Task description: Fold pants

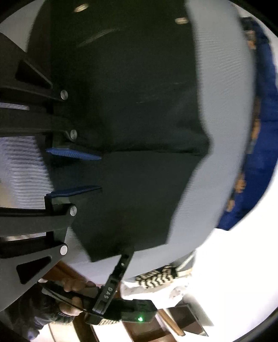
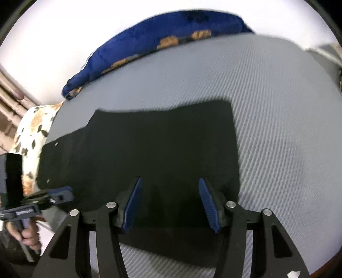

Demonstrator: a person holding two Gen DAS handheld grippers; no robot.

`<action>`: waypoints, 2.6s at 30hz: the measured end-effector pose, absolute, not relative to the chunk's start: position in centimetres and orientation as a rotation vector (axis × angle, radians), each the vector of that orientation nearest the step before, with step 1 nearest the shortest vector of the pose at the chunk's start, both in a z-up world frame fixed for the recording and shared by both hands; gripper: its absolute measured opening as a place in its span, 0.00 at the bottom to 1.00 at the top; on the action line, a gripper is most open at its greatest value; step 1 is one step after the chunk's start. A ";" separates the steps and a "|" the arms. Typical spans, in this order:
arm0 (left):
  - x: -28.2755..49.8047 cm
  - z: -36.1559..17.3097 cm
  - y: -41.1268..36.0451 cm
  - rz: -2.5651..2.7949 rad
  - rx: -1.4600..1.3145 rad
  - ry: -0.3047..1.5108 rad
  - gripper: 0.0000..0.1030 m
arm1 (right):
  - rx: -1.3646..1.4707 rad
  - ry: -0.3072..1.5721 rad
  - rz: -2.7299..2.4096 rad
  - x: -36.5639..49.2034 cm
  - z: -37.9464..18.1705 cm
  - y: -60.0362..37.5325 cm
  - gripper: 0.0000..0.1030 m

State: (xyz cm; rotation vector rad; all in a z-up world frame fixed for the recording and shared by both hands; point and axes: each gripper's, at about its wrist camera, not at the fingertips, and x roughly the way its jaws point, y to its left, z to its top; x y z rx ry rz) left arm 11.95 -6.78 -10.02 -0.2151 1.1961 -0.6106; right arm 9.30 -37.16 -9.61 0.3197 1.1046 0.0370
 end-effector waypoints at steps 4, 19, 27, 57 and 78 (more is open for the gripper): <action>13.7 -9.1 -9.1 -0.640 -0.151 1.102 0.26 | 0.229 1.084 -0.038 12.0 -9.5 -37.8 0.51; 18.6 -12.9 -14.9 -0.592 0.052 1.077 0.26 | 0.142 1.090 -0.058 14.8 -11.2 -38.5 0.52; 17.9 -12.7 -15.8 -0.573 0.084 1.072 0.38 | 0.129 1.093 -0.073 14.2 -10.9 -37.9 0.52; 10.1 -8.8 -4.3 -0.281 0.193 1.001 0.61 | 0.117 1.217 0.032 6.4 -10.6 -28.9 0.54; 7.8 -8.4 15.7 -0.200 -0.315 1.106 0.62 | 0.091 1.234 0.167 8.0 -11.5 -21.2 0.57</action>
